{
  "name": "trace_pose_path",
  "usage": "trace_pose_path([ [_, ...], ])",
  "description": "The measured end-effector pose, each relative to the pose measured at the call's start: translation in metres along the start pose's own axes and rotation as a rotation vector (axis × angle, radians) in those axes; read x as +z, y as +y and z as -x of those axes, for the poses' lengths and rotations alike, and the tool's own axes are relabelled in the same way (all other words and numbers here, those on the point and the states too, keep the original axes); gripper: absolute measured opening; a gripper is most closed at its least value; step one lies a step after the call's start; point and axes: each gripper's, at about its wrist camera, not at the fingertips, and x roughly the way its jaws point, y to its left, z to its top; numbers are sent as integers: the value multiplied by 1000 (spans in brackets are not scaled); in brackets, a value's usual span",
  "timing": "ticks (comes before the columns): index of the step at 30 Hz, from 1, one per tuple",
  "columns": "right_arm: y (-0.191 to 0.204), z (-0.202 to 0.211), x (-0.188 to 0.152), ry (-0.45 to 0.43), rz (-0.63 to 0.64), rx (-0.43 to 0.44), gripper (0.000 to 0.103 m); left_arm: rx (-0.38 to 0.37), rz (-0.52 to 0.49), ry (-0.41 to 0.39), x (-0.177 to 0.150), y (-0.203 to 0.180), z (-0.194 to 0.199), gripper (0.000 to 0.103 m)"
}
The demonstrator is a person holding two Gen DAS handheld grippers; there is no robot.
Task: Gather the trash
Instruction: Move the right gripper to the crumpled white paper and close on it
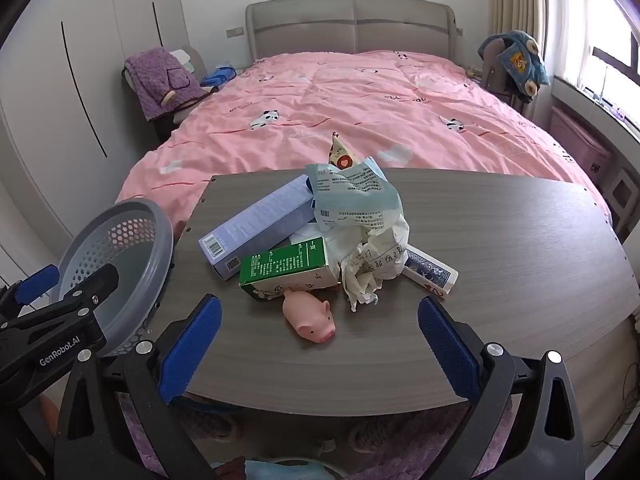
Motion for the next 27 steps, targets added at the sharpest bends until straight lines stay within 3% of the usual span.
trace_pose_path([
  [11, -4, -1, 1, 2, -4, 11, 97, -1, 2, -4, 0, 0, 1, 88],
  [27, -64, -25, 5, 33, -86, 4, 97, -19, 6, 44, 4, -6, -20, 88],
])
